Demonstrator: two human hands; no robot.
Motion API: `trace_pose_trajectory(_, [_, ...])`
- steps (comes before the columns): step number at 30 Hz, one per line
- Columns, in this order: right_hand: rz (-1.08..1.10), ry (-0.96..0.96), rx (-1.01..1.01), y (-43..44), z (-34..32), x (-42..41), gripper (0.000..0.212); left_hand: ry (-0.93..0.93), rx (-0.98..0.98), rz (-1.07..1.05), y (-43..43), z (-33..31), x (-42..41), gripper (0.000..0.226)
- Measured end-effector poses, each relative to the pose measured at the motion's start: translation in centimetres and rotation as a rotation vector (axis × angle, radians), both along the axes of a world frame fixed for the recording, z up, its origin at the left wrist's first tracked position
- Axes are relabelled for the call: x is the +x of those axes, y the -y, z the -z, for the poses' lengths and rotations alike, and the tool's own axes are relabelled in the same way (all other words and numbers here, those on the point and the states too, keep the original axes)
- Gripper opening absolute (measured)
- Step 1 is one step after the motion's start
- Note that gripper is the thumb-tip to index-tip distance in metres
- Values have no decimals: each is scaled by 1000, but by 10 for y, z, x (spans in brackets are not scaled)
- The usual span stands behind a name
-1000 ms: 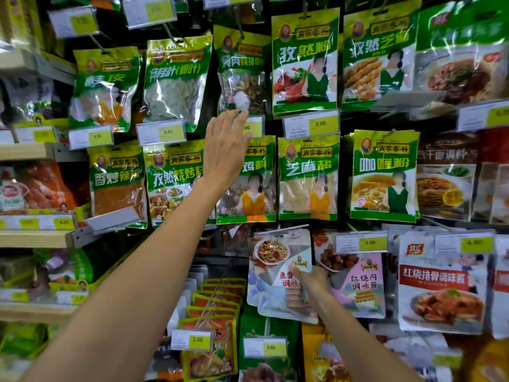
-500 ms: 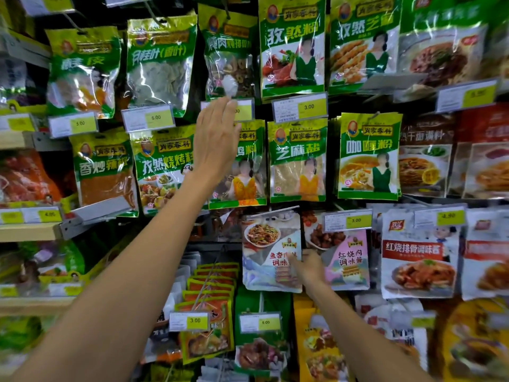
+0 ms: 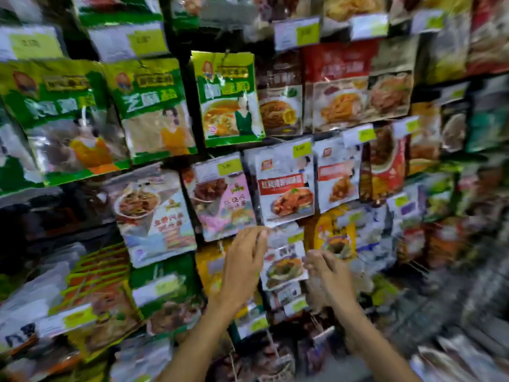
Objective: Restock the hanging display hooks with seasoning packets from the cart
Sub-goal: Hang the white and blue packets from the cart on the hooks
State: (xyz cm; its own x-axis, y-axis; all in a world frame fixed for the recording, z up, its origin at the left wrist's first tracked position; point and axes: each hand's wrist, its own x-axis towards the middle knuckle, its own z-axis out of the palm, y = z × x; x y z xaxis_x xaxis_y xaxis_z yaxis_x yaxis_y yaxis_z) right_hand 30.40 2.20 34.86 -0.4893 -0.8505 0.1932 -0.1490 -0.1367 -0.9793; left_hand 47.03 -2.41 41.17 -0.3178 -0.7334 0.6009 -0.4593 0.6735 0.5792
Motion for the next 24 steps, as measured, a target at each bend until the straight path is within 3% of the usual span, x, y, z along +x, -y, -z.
trace_pose_trajectory(6, [321,164,180,-102,85,-116,20,44,454,155,-41,105,-128,25])
trace_pose_trajectory(12, [551,217,415,-188,170,-201,24,256,693,312,-81,199,-239,23])
trace_pose_trajectory(19, [756,306,692,-225,264,-272,33,506,805,483,-89,297,-345,21])
trace_pose_trajectory(24, [860,350,794,-212,319,-324,29,652,860,452,-68,372,-406,25])
